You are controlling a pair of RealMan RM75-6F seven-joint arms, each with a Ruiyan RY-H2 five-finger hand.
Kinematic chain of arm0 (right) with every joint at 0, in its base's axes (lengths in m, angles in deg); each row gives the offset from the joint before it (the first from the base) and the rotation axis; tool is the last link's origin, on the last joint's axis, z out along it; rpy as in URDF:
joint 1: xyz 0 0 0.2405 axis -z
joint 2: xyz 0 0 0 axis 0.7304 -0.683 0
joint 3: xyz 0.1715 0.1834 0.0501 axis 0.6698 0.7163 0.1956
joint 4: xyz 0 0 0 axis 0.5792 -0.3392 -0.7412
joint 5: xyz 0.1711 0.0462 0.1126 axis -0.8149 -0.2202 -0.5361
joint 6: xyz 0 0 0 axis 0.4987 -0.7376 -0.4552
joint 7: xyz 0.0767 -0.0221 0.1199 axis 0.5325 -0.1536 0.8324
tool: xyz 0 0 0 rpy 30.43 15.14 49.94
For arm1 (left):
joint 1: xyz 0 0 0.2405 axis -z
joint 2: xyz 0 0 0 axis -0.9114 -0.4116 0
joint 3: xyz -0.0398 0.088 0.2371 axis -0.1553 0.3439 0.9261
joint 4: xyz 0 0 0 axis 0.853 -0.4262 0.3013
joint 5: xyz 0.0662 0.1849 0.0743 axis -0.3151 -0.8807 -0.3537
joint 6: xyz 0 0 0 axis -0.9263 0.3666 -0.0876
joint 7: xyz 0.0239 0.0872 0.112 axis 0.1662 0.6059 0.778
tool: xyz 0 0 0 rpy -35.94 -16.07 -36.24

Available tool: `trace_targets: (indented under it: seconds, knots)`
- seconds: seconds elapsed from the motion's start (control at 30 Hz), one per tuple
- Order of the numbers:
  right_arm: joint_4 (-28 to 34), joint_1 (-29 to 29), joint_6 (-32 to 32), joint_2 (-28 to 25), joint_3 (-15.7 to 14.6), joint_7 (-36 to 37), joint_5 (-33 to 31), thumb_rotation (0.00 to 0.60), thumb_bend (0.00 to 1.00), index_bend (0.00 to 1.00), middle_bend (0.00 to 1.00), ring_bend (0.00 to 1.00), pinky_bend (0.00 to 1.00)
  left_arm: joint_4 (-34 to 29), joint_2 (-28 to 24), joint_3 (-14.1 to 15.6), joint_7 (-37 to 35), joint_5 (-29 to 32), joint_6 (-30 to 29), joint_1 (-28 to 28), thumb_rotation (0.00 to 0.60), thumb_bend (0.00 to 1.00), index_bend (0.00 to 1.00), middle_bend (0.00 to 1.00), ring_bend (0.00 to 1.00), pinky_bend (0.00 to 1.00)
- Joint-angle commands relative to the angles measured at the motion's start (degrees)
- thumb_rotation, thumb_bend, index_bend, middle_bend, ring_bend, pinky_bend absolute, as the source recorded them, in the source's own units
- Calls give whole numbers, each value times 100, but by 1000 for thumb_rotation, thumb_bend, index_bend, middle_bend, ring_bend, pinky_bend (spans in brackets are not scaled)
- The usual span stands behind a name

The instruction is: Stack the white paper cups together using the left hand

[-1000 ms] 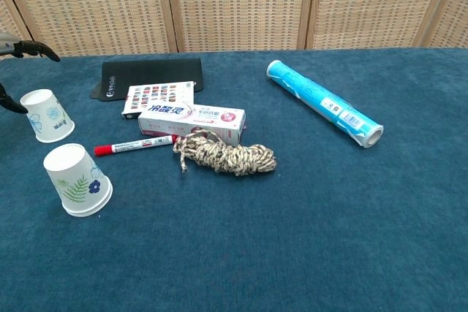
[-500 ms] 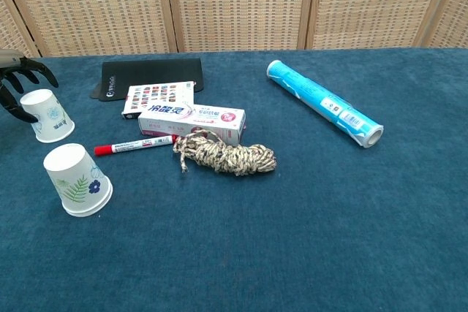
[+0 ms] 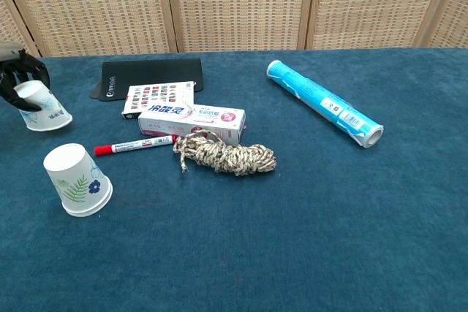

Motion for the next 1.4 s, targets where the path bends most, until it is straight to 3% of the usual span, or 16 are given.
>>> trace_targets:
  seconds: [0.03, 0.33, 0.43, 0.6, 0.8, 1.0, 1.4]
  knots:
    - [20, 10, -25, -18, -5, 31, 25, 600, 0, 10, 0, 0, 0, -551, -409, -44, -117, -161, -374, -85, 600, 340, 607, 454, 456, 453]
    - [64, 39, -90, -62, -21, 101, 88, 600, 0, 10, 0, 0, 0, -2758, -1847, 45, 100, -781, -1262, -299, 600, 298, 588, 453, 456, 447]
    - [91, 53, -130, -80, -28, 126, 127, 600, 0, 10, 0, 0, 0, -4014, -2579, 241, 329, -1344, -1658, -415, 600, 290, 584, 450, 456, 441]
    - [114, 74, -169, -108, -37, 166, 161, 600, 0, 10, 0, 0, 0, -5085, -3107, 530, 698, -1795, -1669, -460, 600, 276, 573, 442, 455, 419]
    - [123, 86, -189, -129, -34, 200, 168, 600, 0, 10, 0, 0, 0, -5413, -3191, 685, 1078, -2031, -1647, -469, 600, 267, 562, 432, 444, 396]
    - [136, 90, -199, -147, -25, 233, 170, 600, 0, 10, 0, 0, 0, -5614, -3233, 710, 1603, -1895, -1477, -453, 600, 268, 557, 430, 441, 381]
    - [149, 96, -199, -159, -26, 232, 173, 600, 0, 10, 0, 0, 0, -5247, -2773, 617, 1860, -1445, -1298, -411, 600, 250, 551, 420, 424, 361]
